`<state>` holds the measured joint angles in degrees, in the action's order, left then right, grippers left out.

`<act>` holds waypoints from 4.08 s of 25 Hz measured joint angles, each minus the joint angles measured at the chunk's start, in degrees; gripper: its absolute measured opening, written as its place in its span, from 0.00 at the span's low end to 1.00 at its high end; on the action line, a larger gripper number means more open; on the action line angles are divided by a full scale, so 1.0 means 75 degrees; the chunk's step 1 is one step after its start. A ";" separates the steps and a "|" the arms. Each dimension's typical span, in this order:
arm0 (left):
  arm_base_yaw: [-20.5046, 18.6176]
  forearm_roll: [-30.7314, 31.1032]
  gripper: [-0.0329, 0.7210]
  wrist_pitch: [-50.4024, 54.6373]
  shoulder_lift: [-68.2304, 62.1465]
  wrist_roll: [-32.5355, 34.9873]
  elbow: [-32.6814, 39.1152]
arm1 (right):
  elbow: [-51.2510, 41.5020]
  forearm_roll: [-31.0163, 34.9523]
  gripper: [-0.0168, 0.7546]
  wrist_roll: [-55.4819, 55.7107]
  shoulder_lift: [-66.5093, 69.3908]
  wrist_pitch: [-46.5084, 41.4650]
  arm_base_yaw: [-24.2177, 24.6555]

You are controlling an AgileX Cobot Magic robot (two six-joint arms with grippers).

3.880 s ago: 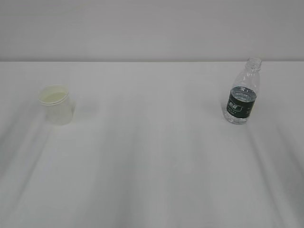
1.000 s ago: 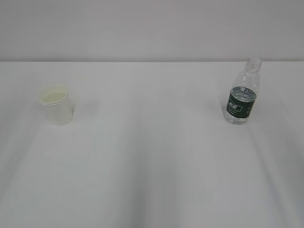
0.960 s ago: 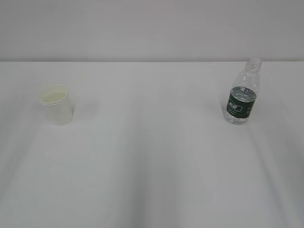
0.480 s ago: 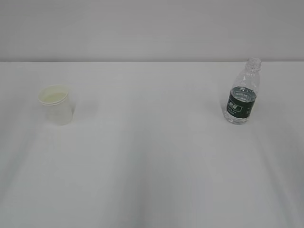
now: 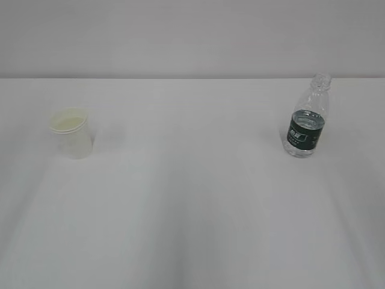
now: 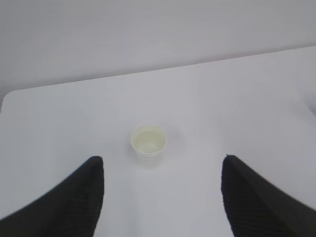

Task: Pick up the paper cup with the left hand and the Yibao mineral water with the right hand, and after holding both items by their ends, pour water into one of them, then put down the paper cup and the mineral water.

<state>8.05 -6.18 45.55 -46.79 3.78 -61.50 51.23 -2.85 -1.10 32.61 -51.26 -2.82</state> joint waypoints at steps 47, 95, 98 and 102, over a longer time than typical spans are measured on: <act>0.0523 0.0824 0.70 0.1933 0.2240 -0.0593 0.0331 | 0.0005 0.0520 0.74 -0.0240 -0.1867 -0.2073 -0.0015; 0.0523 0.0738 0.65 0.2186 0.5261 -0.0710 0.2558 | -0.1436 0.0772 0.74 -0.0226 -0.4189 -0.2915 -0.0015; 0.0523 0.0738 0.65 0.2169 0.5373 -0.0710 0.2706 | -0.1603 0.0772 0.74 -0.0226 -0.4360 -0.2915 -0.0015; 0.0523 0.0738 0.65 0.2140 0.5555 -0.0710 0.2827 | -0.1665 0.0772 0.74 -0.0226 -0.4475 -0.2915 -0.0015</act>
<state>11.97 -0.65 61.60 -5.13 -1.55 -40.30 38.74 2.95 -2.79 -0.95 -73.13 -2.93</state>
